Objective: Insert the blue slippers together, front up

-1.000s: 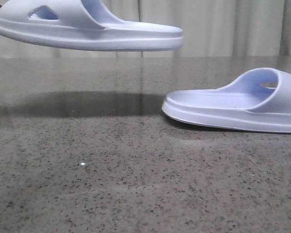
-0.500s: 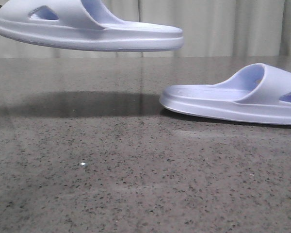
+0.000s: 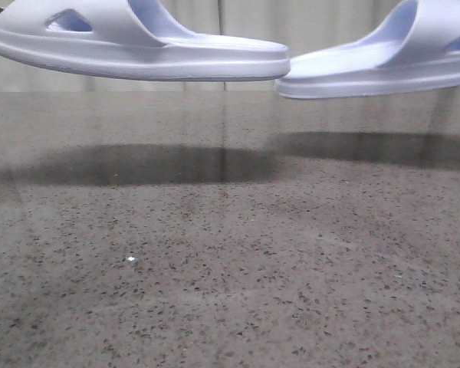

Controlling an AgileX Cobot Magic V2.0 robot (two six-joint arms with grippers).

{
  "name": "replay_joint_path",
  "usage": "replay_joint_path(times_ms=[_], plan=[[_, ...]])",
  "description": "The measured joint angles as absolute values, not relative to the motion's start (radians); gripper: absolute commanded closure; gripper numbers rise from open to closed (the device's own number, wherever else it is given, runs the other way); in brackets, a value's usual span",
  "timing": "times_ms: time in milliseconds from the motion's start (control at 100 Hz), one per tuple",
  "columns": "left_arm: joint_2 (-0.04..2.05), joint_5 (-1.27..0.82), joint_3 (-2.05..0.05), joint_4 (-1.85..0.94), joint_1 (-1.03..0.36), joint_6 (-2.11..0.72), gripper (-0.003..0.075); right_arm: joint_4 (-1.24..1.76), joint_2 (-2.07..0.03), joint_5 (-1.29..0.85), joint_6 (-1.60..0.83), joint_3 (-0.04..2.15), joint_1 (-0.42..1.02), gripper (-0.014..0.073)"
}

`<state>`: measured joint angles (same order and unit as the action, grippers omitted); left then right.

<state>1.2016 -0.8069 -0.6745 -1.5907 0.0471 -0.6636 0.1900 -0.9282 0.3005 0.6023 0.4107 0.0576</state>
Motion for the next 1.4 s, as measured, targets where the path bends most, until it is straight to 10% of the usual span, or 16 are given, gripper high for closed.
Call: replay_joint_path(times_ms=[1400], plan=[[1.202,-0.848,-0.675,-1.634,0.035,-0.664,0.0704,-0.265,-0.771,0.226,1.214,0.423,0.215,0.07]])
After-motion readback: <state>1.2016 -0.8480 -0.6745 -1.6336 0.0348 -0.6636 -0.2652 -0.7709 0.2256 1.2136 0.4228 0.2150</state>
